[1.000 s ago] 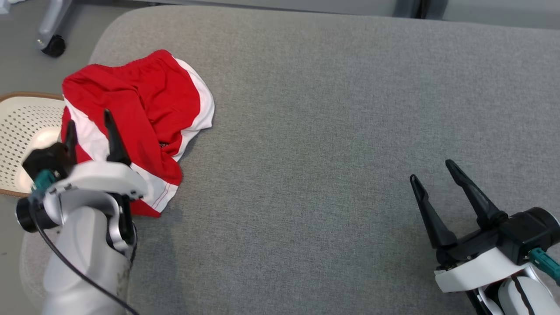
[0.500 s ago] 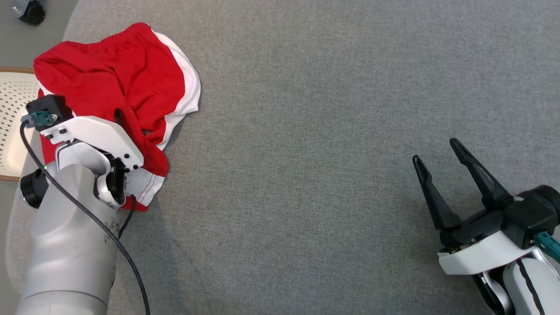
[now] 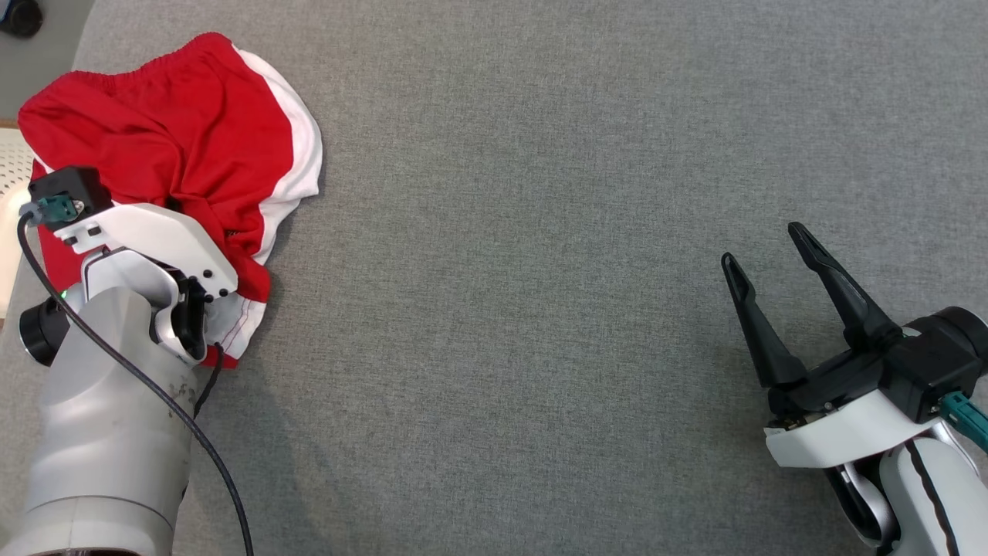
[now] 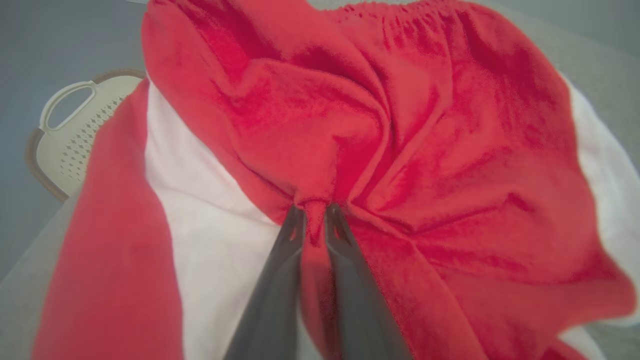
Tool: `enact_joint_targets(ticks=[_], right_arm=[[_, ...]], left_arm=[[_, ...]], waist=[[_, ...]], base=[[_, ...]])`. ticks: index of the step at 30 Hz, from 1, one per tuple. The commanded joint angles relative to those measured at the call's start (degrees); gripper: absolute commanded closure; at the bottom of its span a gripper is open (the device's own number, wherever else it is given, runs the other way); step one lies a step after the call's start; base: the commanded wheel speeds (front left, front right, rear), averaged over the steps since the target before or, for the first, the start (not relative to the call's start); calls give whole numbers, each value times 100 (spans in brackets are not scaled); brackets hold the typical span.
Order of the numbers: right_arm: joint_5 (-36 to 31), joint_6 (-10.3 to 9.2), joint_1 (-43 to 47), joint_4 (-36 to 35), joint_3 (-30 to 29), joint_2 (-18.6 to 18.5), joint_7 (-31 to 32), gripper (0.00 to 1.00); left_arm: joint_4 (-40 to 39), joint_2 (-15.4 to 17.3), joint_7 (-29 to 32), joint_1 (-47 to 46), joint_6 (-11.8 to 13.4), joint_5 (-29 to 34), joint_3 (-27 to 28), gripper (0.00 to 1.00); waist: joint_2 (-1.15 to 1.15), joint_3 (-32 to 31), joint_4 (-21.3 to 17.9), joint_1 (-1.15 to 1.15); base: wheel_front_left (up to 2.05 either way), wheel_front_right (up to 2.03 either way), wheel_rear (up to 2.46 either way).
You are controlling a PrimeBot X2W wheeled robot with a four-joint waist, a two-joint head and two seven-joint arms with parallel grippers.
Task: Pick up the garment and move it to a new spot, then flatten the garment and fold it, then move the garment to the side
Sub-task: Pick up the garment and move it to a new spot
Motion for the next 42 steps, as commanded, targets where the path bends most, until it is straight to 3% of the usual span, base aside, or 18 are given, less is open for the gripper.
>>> enact_joint_targets(ticks=[1,8,14,28,42], right_arm=[[21,-2,-24,29,-28,6,-35,0],[42,-2,60,89,-22,159,-35,0],[60,-2,154,147,-77,324,-35,0],[47,-2,610,151,-448,746,-35,0],[13,-2,666,36,-712,933,-35,0]], left_arm=[[21,-29,-174,60,-54,-89,33,100],[-33,-18,-1328,229,-314,-150,91,100],[-338,-31,-1859,506,-506,-65,48,100],[-1888,-253,-1892,1500,-436,345,-319,100],[-3273,-452,-1313,1996,-276,240,-895,100]], waist=[[0,-26,-19,0],[0,-276,-105,0],[0,-670,-226,0],[0,-1547,-972,0],[0,-1728,-1964,0]], base=[[0,0,0],[0,0,0],[0,0,0],[0,0,0],[0,0,0]])
